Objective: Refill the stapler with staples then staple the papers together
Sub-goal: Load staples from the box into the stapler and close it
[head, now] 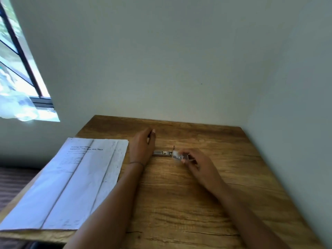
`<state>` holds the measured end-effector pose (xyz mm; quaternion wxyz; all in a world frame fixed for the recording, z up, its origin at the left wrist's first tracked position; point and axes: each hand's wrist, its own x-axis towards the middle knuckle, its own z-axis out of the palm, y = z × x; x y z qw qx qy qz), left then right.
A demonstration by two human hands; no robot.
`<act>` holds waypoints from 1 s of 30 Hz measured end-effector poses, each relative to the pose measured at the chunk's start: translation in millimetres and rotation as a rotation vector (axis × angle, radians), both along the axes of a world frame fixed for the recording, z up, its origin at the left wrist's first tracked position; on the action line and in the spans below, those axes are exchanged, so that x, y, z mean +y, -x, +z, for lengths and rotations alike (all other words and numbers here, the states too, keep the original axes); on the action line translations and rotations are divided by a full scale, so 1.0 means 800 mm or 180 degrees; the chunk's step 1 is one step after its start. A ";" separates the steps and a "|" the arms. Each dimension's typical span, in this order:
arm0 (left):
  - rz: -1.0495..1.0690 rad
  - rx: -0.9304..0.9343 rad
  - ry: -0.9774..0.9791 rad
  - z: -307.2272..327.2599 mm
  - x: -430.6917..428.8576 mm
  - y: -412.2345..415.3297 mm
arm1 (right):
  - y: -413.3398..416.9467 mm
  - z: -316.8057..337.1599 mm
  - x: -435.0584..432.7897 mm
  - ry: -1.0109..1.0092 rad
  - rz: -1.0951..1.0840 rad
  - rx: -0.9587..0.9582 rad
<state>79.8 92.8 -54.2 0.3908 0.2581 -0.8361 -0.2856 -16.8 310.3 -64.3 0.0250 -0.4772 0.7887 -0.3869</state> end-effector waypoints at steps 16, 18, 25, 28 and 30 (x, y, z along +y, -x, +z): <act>-0.1253 -0.0919 0.0989 -0.021 0.090 -0.096 | -0.030 -0.007 0.013 -0.0178 0.0407 0.0101; -0.1219 -0.0887 0.1256 -0.021 0.093 -0.097 | -0.028 -0.005 0.012 -0.0181 0.0468 0.0131; -0.1308 -0.1112 0.2113 -0.013 0.104 -0.096 | -0.026 -0.001 0.015 -0.0163 0.0532 -0.0057; -0.1301 -0.1567 0.2953 -0.010 0.108 -0.093 | -0.026 0.000 0.018 -0.0092 0.0533 -0.0172; -0.1333 -0.1758 0.3274 -0.006 0.110 -0.092 | -0.025 0.000 0.018 -0.0067 0.0541 -0.0179</act>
